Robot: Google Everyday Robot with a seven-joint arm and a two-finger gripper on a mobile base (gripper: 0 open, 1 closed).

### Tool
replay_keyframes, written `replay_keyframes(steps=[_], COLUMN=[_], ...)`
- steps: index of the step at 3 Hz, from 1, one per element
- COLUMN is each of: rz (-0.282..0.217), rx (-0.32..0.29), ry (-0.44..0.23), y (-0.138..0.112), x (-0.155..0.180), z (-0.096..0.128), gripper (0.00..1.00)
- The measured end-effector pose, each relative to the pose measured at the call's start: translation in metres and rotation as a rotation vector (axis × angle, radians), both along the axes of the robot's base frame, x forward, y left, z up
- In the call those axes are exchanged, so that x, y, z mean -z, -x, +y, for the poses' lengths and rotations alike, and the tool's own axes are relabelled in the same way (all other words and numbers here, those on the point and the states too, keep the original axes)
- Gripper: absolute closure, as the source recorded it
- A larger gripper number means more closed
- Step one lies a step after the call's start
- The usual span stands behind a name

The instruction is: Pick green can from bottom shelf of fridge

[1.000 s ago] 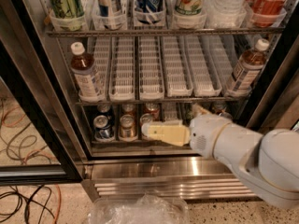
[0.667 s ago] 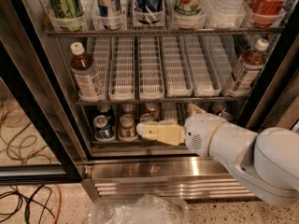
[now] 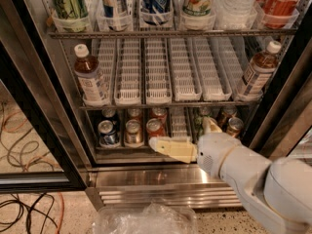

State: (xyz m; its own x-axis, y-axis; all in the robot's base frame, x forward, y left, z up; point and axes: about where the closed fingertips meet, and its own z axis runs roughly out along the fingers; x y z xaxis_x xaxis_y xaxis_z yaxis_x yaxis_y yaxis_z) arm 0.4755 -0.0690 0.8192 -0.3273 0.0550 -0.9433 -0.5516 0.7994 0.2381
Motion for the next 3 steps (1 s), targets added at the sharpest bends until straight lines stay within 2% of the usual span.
replay_keyframes(steps=[1, 2, 3], rz=[-0.072, -0.205, -0.210], rx=[0.076, 0.099, 0.171], ry=[0.090, 0.154, 0.126], y=[0.022, 0.022, 0.012], x=[0.046, 0.047, 0.056], z=[-0.018, -0.002, -0.020], gripper=[0.00, 0.00, 0.00])
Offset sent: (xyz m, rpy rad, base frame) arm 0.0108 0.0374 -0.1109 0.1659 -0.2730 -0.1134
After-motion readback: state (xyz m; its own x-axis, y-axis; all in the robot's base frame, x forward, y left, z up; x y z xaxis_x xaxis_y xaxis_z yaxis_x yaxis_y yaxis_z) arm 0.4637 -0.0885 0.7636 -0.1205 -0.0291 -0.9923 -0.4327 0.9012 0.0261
